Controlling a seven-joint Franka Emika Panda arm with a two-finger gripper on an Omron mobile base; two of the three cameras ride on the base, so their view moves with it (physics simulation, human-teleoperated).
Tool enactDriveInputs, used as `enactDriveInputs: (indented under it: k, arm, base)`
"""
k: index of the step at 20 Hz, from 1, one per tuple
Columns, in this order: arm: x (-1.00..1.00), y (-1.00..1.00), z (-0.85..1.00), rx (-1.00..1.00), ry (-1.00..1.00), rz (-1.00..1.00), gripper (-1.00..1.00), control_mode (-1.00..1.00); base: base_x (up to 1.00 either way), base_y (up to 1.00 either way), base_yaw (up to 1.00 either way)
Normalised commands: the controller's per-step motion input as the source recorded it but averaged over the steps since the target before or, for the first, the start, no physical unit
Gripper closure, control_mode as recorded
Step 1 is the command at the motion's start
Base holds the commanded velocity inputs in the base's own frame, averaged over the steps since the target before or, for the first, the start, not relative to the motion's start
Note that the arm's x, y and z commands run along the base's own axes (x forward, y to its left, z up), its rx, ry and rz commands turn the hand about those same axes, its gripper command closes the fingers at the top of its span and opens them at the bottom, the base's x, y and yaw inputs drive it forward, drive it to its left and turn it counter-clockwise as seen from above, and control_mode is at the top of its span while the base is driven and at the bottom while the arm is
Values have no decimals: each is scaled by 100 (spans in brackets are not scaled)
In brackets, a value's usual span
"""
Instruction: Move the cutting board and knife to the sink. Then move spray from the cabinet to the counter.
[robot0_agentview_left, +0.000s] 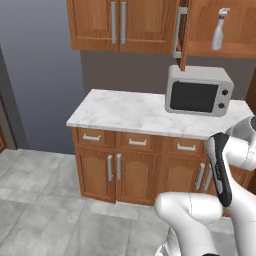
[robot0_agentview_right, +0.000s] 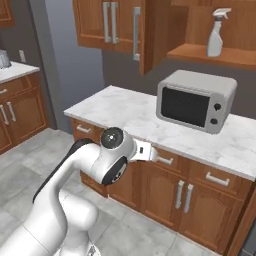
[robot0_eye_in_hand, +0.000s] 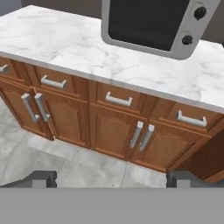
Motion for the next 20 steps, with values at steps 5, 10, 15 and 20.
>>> enactDriveInputs:
  k: [5,10,15,20]
  arm:
    - [0,0,0,0,0,0,-100,100]
    - [0,0,0,0,0,0,-100,100]
    - [0,0,0,0,0,0,-100,100]
    - [0,0,0,0,0,0,-100,100]
  base:
    - [72,-36,0]
    - [34,-75,0]
    - [22,-86,0]
    - [70,-31,-11]
